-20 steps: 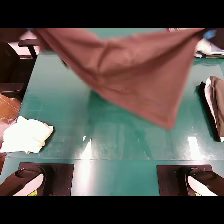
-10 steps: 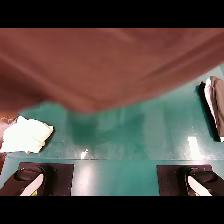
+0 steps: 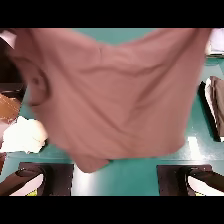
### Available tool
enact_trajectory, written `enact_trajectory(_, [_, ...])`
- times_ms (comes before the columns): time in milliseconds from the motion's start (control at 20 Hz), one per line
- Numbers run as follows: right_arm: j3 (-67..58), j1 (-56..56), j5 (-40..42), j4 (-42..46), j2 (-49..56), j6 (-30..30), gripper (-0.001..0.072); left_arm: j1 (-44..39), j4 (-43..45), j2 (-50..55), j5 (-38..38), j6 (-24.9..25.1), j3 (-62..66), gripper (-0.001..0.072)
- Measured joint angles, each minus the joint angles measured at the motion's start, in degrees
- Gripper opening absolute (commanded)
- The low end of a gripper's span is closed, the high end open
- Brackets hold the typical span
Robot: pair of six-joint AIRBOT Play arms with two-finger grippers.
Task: Fold the shirts.
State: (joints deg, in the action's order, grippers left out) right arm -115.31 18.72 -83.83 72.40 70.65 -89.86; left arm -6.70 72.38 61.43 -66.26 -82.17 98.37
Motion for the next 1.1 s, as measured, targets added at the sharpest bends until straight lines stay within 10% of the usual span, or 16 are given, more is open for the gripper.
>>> enact_trajectory(400, [9.94,-5.53,3.30,-4.33,23.58,1.16,0.0021,0.04,-1.29,26.23,8.57,1.11,-7.69,0.0028])
enact_trajectory(500, [7.74,-7.91,4.09,-8.07,27.56,1.31,0.0341,0.04,-1.14,29.03,11.06,1.49,-7.76,0.0450])
enact_trajectory(1100, [19.23,-18.21,-2.34,-25.33,18.14,9.16,0.0408,8.94,-3.45,19.21,-4.57,1.66,-16.83,0.0467])
